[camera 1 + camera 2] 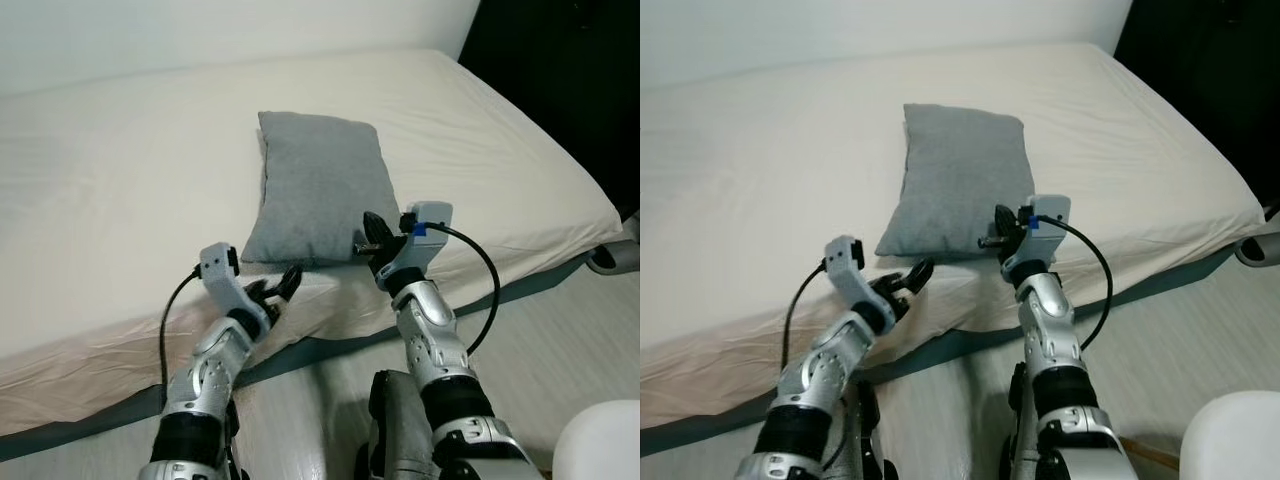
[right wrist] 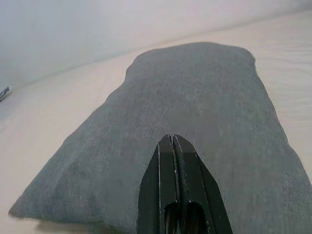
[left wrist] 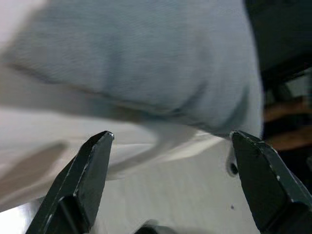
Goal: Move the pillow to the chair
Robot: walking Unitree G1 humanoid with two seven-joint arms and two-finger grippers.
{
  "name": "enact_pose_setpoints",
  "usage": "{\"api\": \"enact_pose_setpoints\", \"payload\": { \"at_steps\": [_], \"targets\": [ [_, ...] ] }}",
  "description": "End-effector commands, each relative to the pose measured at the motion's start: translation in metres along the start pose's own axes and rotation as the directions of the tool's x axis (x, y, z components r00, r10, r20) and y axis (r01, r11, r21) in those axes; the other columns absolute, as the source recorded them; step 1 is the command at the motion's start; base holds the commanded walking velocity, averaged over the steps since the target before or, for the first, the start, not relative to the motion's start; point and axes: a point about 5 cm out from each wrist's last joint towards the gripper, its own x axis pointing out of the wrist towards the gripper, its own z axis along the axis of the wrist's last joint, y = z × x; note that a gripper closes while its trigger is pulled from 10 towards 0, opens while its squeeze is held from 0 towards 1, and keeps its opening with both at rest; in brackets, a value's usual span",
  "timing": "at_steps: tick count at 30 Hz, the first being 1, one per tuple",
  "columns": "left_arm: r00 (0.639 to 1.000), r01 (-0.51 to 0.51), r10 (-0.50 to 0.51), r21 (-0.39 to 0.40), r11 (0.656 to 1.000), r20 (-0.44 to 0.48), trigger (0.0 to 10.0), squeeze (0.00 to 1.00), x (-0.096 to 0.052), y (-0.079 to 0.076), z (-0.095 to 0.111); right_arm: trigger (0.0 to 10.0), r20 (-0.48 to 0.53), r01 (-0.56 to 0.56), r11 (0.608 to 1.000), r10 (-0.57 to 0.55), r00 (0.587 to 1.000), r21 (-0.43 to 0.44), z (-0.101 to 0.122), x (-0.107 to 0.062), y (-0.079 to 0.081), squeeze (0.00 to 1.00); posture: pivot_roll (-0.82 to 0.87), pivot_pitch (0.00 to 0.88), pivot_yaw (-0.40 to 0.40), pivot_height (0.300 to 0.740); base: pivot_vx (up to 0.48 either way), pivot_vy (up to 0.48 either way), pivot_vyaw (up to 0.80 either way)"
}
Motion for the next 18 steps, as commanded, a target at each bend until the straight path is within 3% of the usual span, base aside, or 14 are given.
{"api": "enact_pose_setpoints", "payload": {
  "at_steps": [1,4,5,6,7,9,10,11,12,15,18],
  "targets": [
    [1.000,0.004,-0.004,0.011,1.000,-0.004,10.0,0.00,-0.001,0.000,-0.001,10.0,-0.029,-0.010,1.000,0.010,1.000,-0.001,-0.005,-0.003,0.002,0.00,0.05,0.176,-0.037,0.560,0.000,0.000,0.00],
    [1.000,-0.007,0.007,0.058,0.998,0.001,10.0,0.00,0.001,0.000,0.000,10.0,-0.041,-0.018,1.000,0.017,0.999,-0.016,-0.007,-0.003,0.003,0.00,0.05,0.176,-0.037,0.560,0.000,0.000,0.00],
    [0.997,-0.072,0.067,0.222,0.972,0.030,10.0,0.00,-0.003,0.010,0.009,10.0,-0.055,-0.038,0.998,0.035,0.998,-0.052,-0.010,-0.005,0.004,0.00,0.04,0.143,-0.033,0.560,0.000,0.000,0.00],
    [0.989,-0.141,0.117,0.377,0.916,0.086,10.0,0.00,-0.009,0.021,0.021,10.0,-0.093,-0.047,0.996,0.039,0.995,-0.079,-0.016,-0.008,0.003,0.00,0.04,0.123,-0.039,0.560,0.000,0.000,0.00],
    [0.989,-0.141,0.117,0.377,0.916,0.086,10.0,0.00,-0.009,0.021,0.021,10.0,-0.093,-0.047,0.996,0.039,0.995,-0.079,-0.016,-0.008,0.003,0.00,0.04,0.123,-0.039,0.560,0.000,0.000,0.00],
    [0.956,-0.285,0.193,0.556,0.781,0.219,10.0,0.00,-0.028,0.041,0.044,10.0,-0.136,-0.037,0.996,0.025,0.990,-0.086,-0.024,-0.014,-0.004,0.00,0.05,0.108,-0.046,0.565,0.000,0.000,0.00],
    [0.941,-0.330,0.211,0.584,0.742,0.263,10.0,0.00,-0.035,0.047,0.051,10.0,-0.149,-0.029,0.996,0.016,0.989,-0.087,-0.027,-0.016,-0.006,0.00,0.05,0.094,-0.055,0.570,0.000,0.000,0.00],
    [0.941,-0.330,0.211,0.584,0.742,0.263,10.0,0.00,-0.035,0.047,0.051,10.0,-0.149,-0.029,0.996,0.016,0.989,-0.087,-0.027,-0.016,-0.006,0.00,0.05,0.094,-0.055,0.570,0.000,0.000,0.00],
    [0.924,-0.372,0.229,0.593,0.714,0.305,10.0,0.00,-0.043,0.052,0.057,10.0,-0.157,-0.024,0.996,0.010,0.988,-0.088,-0.029,-0.018,-0.008,0.00,0.05,0.085,-0.059,0.575,0.000,0.000,0.00],
    [0.907,-0.411,0.252,0.578,0.705,0.338,10.0,0.00,-0.055,0.058,0.061,10.0,-0.169,-0.019,0.996,0.003,0.986,-0.090,-0.032,-0.021,-0.009,0.00,0.05,0.072,-0.066,0.585,0.000,0.000,0.00],
    [0.907,-0.411,0.252,0.578,0.705,0.338,10.0,0.00,-0.055,0.058,0.061,10.0,-0.169,-0.019,0.996,0.003,0.986,-0.090,-0.032,-0.021,-0.009,0.00,0.05,0.072,-0.066,0.585,0.000,0.000,0.00]
  ]
}}
